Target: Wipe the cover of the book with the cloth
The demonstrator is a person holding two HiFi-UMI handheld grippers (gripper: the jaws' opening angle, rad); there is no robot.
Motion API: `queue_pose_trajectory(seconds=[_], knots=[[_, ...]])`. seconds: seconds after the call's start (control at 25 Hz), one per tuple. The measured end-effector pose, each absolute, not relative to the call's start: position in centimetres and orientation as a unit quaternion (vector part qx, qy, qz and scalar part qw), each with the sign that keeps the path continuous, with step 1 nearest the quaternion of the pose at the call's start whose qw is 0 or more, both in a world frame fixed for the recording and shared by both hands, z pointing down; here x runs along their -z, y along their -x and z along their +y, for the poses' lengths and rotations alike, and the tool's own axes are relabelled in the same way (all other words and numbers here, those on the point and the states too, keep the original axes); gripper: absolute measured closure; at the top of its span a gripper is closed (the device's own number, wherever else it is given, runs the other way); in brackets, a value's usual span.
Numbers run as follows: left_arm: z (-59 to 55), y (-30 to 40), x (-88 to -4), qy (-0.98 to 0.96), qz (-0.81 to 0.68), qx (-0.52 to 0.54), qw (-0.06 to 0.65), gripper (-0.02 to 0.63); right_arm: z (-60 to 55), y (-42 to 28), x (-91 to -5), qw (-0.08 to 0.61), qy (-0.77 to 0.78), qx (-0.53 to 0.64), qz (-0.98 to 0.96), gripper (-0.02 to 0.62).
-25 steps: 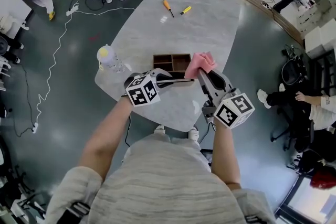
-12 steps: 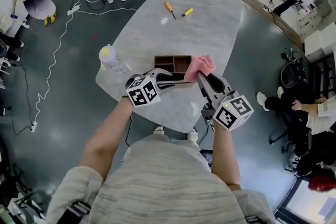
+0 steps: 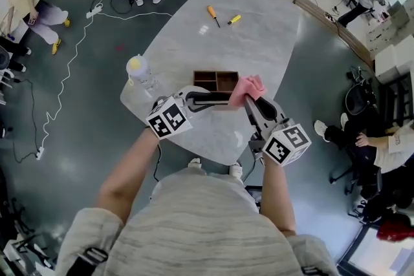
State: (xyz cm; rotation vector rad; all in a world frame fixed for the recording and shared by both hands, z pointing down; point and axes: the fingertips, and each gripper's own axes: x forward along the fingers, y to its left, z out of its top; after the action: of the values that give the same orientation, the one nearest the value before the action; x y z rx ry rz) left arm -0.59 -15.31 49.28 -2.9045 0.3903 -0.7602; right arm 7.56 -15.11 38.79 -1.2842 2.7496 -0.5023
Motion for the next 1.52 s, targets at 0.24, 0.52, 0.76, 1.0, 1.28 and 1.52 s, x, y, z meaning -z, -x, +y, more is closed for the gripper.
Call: queue_pose_trajectory(seconds=[0.24, 0.52, 0.76, 1.0, 1.28, 1.52], knots=[[-14.5, 1.0, -45.5, 0.961, 0.163, 0.209, 0.079, 0.559, -13.9, -7.2, -39.1, 0.033, 0.414, 0.158, 0.896, 0.538], [-12.5, 0.5, -42.2, 0.969, 0.165, 0.166, 0.079, 0.591, -11.6, -6.0, -39.5, 0.025, 0.4, 0.143, 0.905, 0.537], [-10.5, 0.6, -40.9, 0.976, 0.158, 0.133, 0.063, 0.591, -10.1, -4.5, -39.2, 0.015, 0.383, 0.12, 0.916, 0.537], [-8.5, 1.1, -41.3, 0.979, 0.167, 0.11, 0.04, 0.591, -8.4, -3.6, -39.5, 0.003, 0.368, 0.107, 0.924, 0.537], [-7.7, 2.6, -40.7, 0.979, 0.182, 0.089, 0.031, 0.591, -7.3, -2.4, -39.4, -0.014, 0.361, 0.095, 0.927, 0.538], [-7.7, 3.3, -39.8, 0.977, 0.197, 0.074, 0.029, 0.591, -7.2, -1.9, -38.4, -0.012, 0.35, 0.08, 0.933, 0.538]])
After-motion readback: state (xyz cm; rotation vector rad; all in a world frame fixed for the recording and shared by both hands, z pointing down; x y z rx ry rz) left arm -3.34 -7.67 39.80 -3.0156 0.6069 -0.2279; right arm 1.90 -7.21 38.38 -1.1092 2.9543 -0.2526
